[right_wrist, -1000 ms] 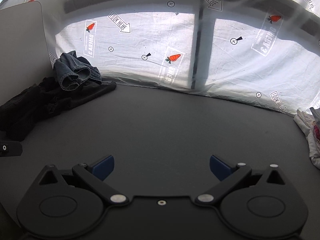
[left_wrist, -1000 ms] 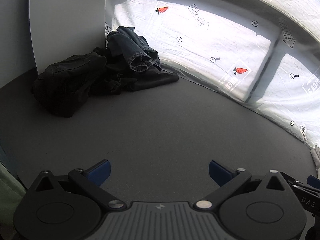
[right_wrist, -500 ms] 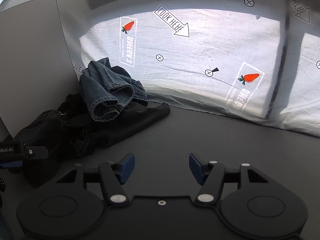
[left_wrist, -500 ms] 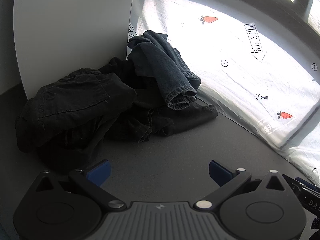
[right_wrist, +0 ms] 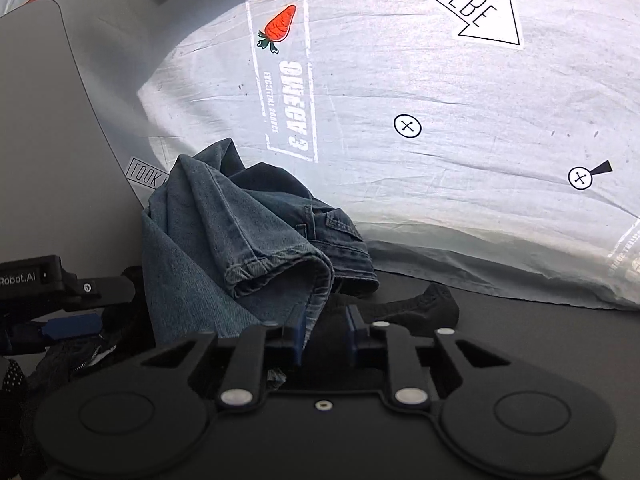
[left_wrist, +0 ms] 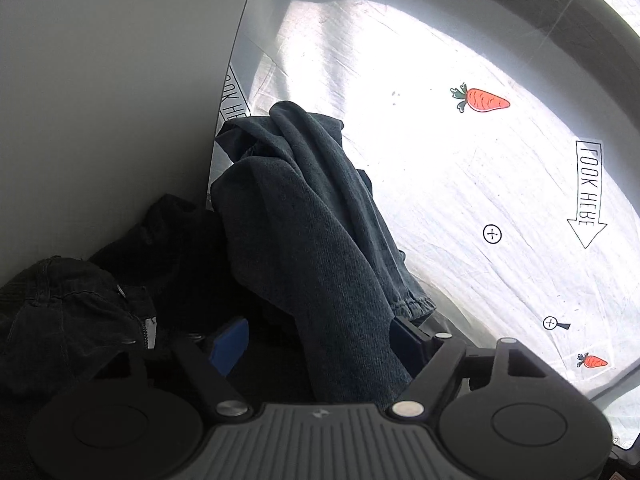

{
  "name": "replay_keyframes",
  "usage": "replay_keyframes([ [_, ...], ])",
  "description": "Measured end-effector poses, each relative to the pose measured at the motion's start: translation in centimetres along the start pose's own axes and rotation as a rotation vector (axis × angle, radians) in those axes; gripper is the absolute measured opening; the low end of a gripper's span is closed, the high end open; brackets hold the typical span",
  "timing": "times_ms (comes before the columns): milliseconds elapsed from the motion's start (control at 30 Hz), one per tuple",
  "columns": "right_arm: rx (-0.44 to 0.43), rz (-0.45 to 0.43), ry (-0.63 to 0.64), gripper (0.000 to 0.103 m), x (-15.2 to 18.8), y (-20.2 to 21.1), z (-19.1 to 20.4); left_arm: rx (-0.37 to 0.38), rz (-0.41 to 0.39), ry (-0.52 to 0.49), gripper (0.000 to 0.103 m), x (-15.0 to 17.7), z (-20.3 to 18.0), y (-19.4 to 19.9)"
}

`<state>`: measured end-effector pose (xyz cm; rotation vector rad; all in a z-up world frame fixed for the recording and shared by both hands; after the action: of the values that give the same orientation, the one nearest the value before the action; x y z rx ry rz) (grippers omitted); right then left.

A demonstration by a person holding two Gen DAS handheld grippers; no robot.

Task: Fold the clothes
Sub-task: 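Reach both tools into the crumpled blue jeans and close on the denim, then lift the jeans with both tools and pull them out across the table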

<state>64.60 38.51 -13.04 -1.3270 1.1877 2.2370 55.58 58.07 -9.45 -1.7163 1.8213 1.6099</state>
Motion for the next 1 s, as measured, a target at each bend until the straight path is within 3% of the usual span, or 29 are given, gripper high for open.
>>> replay_keyframes([
  [100,-0.003,0.014,0.084,0.025,-0.1,-4.2,0.4,0.013,0.006,0.018,0.071,-0.9,0.1,-2.5],
  [200,0.019,0.014,0.215,0.04,0.2,-7.6,1.0,0.021,0.014,0.032,0.07,-1.4,0.1,-4.7],
  [233,0.022,0.004,0.238,0.048,0.2,-8.3,1.1,0.024,0.016,0.037,0.061,-1.6,0.1,-5.4],
  [300,-0.004,-0.02,0.279,0.05,0.1,-9.2,1.4,0.03,0.015,0.05,0.05,-1.9,0.1,-6.4],
  [367,-0.038,-0.035,0.319,0.034,-0.1,-9.7,1.9,0.02,0.009,0.063,0.026,-1.9,0.1,-6.4],
  [400,-0.051,-0.041,0.335,0.004,-0.2,-9.8,2.0,0.007,0.006,0.067,0.024,-1.9,0.1,-6.2],
  [433,-0.037,-0.059,0.345,0.005,-0.4,-9.6,2.1,0.008,-0.002,0.065,0.021,-1.9,0.0,-5.9],
  [700,0.026,-0.274,0.295,0.004,-3.8,0.0,0.7,0.004,-0.1,0.006,0.017,-3.3,-4.5,0.7],
  [1000,0.232,-0.51,0.295,0.004,-5.5,18.6,-3.8,0.171,-0.192,-0.139,0.009,0.9,-16.7,13.1],
])
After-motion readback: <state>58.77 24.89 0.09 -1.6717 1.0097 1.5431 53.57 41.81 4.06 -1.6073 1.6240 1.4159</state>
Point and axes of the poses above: each gripper's, at about its wrist camera, not at the fingertips, and y roughly against the way its jaws point, z to its left, x to its underside, the point moved 6 cm from there along -y, roughly the way its jaws point, and after that the axes turned 5 degrees about -z, right-handed, at the moved point
